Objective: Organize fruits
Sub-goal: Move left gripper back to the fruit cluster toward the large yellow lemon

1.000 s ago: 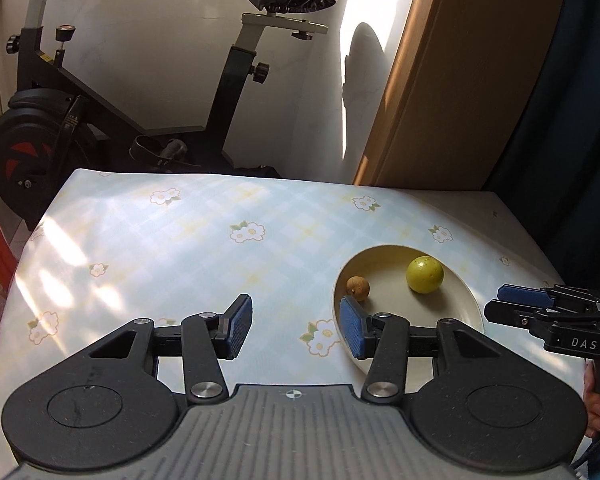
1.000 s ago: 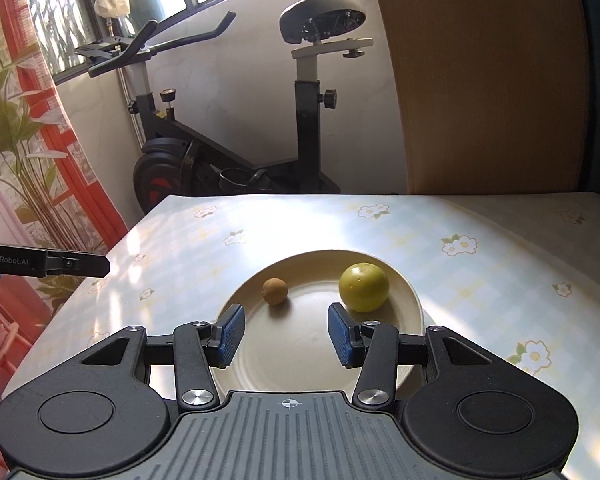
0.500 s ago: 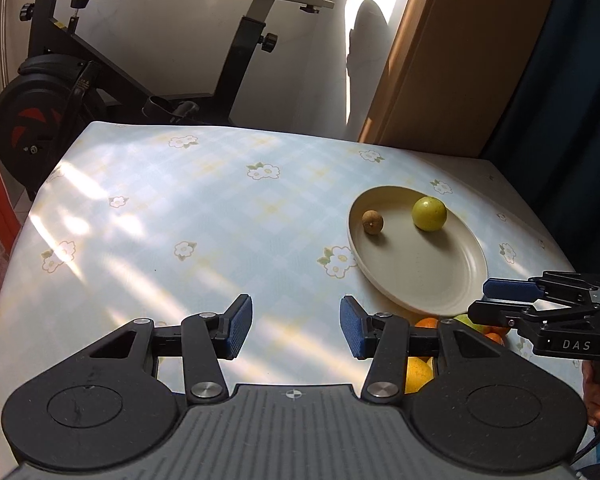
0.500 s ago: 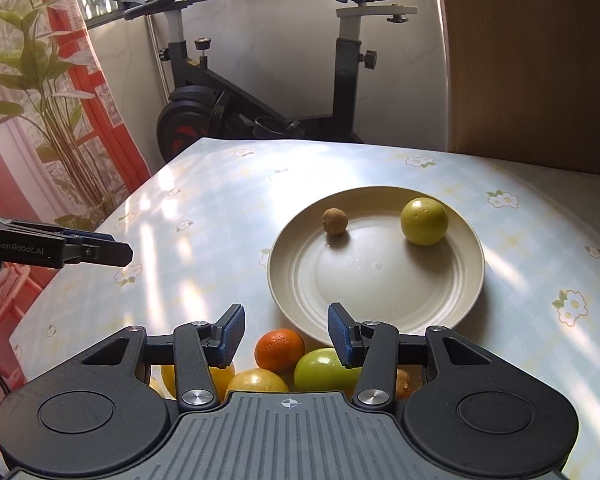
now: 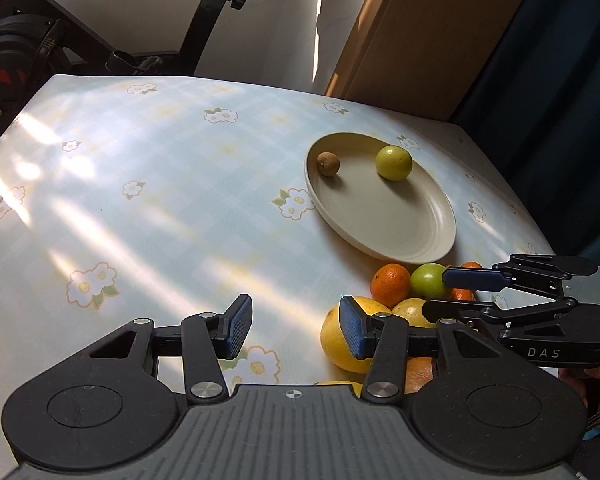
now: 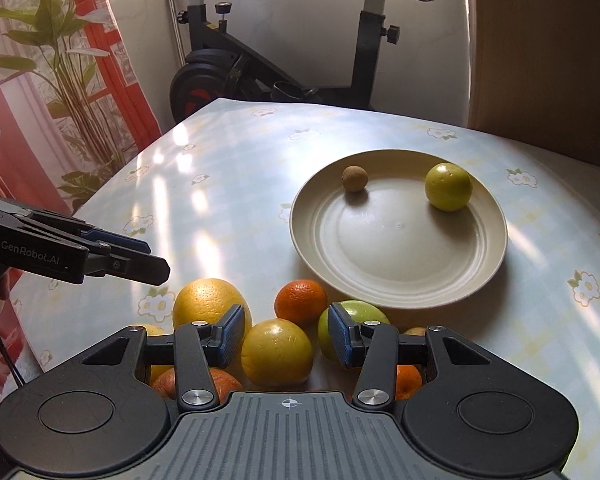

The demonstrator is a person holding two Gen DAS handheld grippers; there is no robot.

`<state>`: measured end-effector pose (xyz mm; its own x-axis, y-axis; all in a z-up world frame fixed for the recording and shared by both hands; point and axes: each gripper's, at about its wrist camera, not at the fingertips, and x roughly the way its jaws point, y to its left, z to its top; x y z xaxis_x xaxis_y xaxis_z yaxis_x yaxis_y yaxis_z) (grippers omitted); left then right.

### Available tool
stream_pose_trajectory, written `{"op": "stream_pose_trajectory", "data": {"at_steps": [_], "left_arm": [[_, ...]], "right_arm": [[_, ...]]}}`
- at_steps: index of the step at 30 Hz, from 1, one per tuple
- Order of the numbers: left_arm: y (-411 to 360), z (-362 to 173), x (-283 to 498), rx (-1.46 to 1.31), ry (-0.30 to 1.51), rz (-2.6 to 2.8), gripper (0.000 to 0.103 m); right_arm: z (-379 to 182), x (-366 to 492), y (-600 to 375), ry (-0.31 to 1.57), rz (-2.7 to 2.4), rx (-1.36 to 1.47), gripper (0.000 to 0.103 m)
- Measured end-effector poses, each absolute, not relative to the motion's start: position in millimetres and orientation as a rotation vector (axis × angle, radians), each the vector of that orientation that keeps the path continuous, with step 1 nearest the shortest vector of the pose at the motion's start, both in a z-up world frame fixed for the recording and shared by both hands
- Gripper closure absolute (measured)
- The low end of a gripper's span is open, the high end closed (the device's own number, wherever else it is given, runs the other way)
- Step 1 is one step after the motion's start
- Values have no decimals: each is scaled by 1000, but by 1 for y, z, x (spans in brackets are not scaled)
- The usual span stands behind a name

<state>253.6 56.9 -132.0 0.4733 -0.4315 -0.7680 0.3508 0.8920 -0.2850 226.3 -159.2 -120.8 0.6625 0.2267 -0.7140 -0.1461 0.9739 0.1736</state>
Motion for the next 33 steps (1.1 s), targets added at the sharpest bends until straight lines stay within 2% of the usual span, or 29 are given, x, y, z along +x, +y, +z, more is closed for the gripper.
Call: {"op": "stream_pose_trajectory", "data": {"at_steps": [13,24,33], "left_arm": [[37,-155,262,-229,1067,-567,53],[44,-182,281,-451,1184,-531,43],[32,-171,283,-335,1107,-469,45]], "right_arm": [[-120,225,-167,811,196,103,60],[-123,226,-173,800,193,118,60],[-124,227,-173,798,202,118,60]]}}
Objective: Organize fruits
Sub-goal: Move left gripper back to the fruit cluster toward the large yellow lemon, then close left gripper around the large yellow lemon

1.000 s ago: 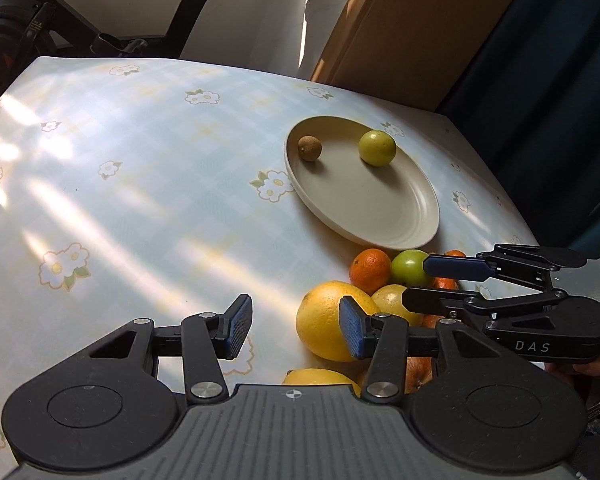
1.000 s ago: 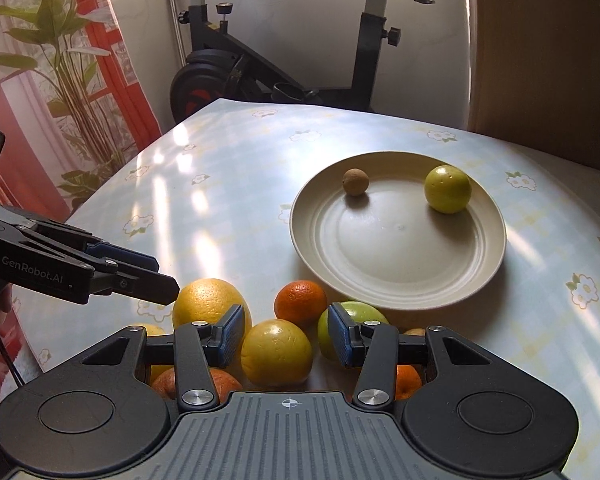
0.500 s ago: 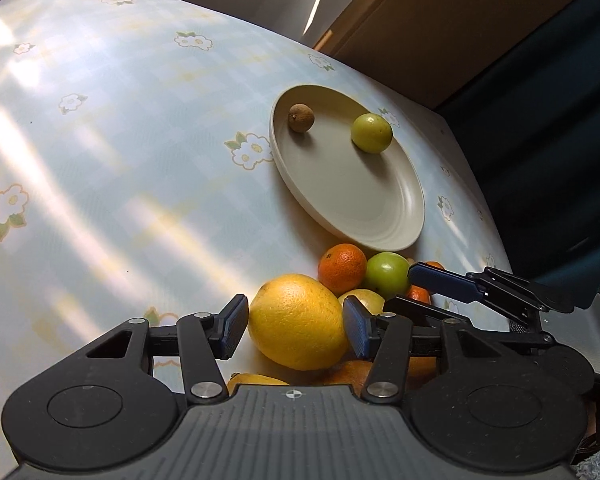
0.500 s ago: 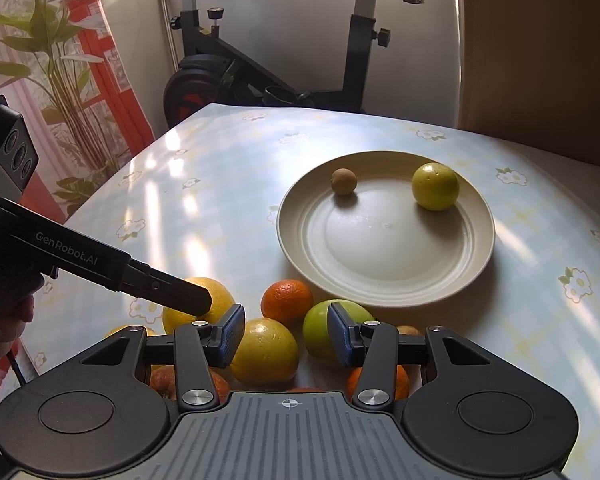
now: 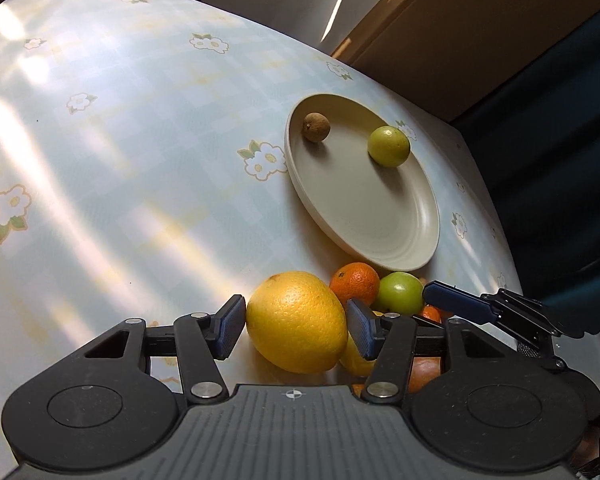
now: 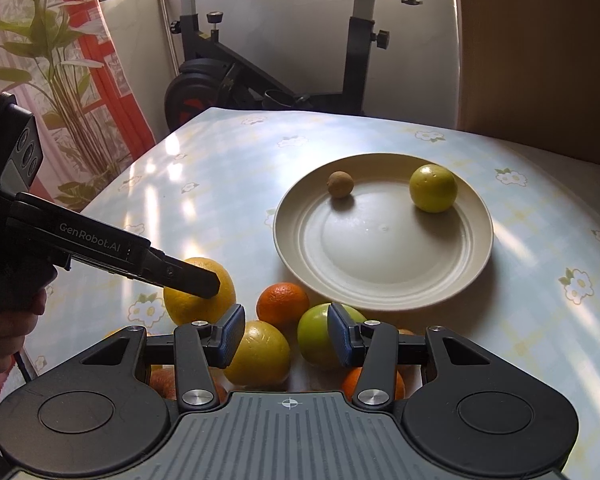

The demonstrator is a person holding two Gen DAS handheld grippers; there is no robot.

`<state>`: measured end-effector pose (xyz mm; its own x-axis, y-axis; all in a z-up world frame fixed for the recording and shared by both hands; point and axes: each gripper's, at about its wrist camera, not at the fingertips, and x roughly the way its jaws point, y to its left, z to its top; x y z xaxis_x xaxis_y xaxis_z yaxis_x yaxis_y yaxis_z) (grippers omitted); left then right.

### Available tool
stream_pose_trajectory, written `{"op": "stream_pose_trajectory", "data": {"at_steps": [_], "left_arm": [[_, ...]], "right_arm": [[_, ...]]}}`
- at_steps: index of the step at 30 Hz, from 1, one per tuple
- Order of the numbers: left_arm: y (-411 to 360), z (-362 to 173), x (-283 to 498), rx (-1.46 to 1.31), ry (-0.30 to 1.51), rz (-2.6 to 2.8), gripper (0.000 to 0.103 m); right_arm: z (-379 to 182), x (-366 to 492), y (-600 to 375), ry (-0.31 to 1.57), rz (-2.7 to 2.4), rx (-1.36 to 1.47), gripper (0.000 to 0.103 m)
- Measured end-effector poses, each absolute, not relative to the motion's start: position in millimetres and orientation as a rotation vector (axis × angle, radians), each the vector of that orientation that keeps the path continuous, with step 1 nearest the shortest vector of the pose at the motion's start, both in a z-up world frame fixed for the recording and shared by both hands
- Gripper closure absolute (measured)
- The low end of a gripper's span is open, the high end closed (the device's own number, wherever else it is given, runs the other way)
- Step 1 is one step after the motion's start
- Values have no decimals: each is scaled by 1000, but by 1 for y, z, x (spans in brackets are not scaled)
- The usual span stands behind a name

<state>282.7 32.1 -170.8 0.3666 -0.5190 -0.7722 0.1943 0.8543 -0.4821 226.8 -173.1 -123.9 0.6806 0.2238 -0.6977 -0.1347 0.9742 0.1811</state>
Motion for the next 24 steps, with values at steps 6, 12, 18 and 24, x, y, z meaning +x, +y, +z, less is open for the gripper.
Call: {"op": "stream_pose_trajectory", "data": {"at_steps": [6,12,18,24], "left_arm": [[43,-167,307,-329,1047,-389,46],[42,-164,329,-332,1052,-366,46],[73,-158,331,-468,1070,-415,49],[86,-158,333,-453,1095,-446,68]], "right_arm": [[-123,243,-167,802,226,70,60],[-119,260,-157,814,266,26,60],[-122,277,-137,846,338,-15,60],[-126,288,-106,887,418,-57,60]]}}
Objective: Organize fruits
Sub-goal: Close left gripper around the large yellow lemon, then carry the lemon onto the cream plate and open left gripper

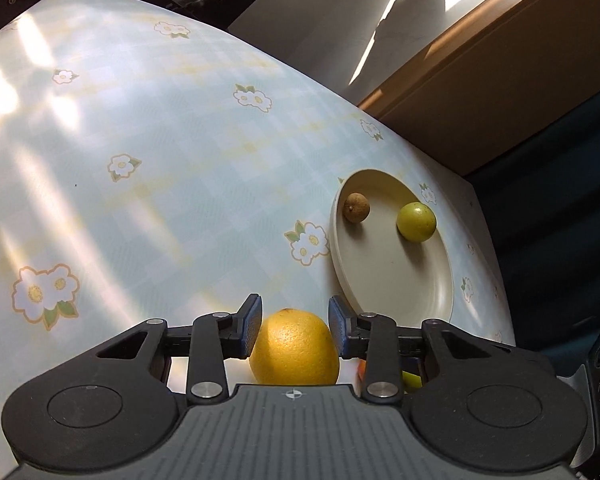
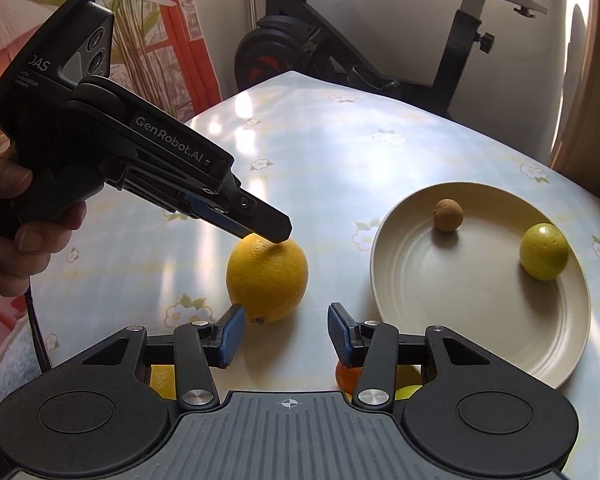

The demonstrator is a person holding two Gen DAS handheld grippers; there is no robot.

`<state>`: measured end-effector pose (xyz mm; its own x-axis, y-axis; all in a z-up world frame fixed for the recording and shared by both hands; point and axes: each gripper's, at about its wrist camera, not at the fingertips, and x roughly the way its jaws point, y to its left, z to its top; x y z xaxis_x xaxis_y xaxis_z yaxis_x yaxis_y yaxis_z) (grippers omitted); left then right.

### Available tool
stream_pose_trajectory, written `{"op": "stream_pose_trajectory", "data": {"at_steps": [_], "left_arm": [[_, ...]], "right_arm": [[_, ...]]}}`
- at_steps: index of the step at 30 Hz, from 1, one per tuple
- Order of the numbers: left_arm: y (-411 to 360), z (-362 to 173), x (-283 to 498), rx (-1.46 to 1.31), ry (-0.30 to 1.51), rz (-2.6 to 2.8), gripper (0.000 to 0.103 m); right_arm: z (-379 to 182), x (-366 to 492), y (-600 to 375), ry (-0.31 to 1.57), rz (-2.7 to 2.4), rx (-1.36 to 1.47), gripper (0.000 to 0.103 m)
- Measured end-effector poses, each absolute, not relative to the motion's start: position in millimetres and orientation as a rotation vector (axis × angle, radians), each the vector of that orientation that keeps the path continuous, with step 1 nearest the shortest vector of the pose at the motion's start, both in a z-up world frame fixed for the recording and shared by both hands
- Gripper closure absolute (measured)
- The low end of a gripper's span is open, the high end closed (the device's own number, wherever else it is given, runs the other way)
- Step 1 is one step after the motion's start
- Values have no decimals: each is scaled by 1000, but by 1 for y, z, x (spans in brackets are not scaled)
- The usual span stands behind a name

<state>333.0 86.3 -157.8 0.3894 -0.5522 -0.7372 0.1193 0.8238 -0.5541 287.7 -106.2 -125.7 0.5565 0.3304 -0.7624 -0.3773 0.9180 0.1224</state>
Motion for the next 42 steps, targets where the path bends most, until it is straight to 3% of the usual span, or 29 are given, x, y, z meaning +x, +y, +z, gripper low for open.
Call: {"op": "stream_pose_trajectory", "data": {"at_steps": [12,18,23,33,42], "left_arm": [[95,-176,333,-555,1122,-477,66],[91,-192,337,-622,1138,-488,56],[85,-193,340,-613,1127,-495,56],[76,-179,343,-569,1103,-520,57],[35,-136,363,-481,1024,-586,57]], "right_arm": [[-141,314,-85,956,427,-85,58],[-147,325,-92,969,430,-35,57],[-148,321,-101,959,437,-13,58],[-136,309,-113,883,423,-19,58],[-101,312,-158,799,365,-20,58]]}}
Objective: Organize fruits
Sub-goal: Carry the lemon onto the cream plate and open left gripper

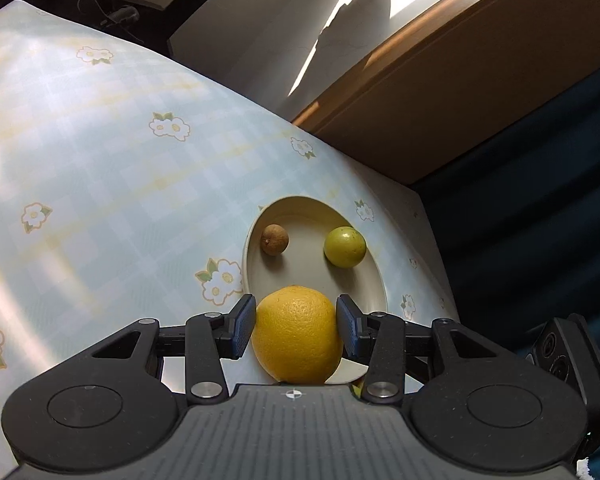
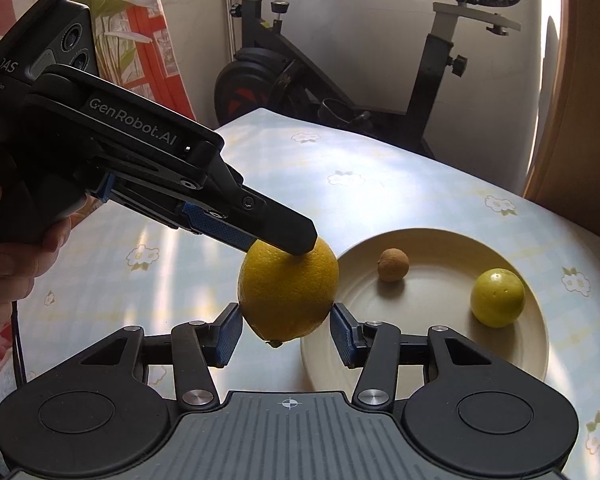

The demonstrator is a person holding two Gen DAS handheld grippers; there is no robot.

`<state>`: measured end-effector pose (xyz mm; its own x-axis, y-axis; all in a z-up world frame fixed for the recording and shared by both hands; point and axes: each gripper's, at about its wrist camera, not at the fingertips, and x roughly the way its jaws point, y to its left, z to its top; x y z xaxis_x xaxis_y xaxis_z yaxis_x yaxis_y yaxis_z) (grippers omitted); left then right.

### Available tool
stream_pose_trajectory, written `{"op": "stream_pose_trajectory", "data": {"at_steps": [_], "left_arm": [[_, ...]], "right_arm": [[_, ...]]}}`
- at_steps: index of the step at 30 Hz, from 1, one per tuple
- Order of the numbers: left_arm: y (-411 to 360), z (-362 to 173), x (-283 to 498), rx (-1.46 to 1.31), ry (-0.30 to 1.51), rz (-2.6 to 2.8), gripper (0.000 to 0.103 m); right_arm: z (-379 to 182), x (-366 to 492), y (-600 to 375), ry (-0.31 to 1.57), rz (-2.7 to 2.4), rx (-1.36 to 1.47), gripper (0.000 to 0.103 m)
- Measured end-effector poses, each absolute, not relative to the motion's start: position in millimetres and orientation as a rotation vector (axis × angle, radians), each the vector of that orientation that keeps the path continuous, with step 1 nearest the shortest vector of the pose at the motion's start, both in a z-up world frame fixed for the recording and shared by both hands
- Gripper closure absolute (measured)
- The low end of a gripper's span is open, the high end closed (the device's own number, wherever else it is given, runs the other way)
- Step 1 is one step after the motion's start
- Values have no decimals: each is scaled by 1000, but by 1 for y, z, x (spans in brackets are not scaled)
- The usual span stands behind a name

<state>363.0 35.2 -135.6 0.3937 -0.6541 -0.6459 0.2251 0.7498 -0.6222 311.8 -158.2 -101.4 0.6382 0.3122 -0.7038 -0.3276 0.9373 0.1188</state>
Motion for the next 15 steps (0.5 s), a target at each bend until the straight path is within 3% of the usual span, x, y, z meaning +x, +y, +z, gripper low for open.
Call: {"op": "stream_pose_trajectory", "data": {"at_steps": [15], "left_arm": [[-50,-128,441,-383,1046,-613,57]], "right_arm": [[-114,368,-225,835,293,-54,58]]}}
